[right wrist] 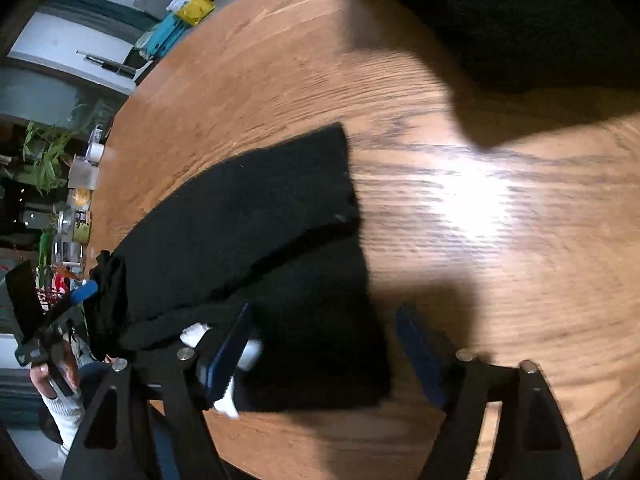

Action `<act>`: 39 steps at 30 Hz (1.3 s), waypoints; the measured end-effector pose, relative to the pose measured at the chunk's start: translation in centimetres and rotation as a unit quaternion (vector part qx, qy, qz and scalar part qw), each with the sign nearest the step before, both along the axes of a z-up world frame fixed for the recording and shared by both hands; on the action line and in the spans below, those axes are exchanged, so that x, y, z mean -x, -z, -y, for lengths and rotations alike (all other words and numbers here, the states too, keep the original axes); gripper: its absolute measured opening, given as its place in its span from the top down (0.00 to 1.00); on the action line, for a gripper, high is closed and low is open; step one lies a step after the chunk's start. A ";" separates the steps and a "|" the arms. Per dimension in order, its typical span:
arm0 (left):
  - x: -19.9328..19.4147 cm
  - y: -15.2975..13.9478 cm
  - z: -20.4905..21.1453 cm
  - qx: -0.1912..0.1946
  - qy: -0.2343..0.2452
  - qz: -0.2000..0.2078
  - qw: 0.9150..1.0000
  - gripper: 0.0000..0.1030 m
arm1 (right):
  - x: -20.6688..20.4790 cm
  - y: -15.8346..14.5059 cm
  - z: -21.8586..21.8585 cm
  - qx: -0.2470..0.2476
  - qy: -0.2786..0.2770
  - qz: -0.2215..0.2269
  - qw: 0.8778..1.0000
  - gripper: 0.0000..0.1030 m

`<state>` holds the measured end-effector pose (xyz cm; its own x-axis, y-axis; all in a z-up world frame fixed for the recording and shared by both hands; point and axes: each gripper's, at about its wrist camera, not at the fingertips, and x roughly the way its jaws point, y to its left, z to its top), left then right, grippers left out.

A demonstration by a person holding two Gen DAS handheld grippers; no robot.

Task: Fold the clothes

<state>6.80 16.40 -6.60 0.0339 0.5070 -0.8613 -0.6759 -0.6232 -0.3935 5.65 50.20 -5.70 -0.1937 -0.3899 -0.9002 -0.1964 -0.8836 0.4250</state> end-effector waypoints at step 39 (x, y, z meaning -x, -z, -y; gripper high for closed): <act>3.5 -2.8 11.7 -0.013 -0.107 0.002 0.994 0.14 | -0.1 -14.0 27.2 -0.072 -0.186 -0.141 0.970 0.17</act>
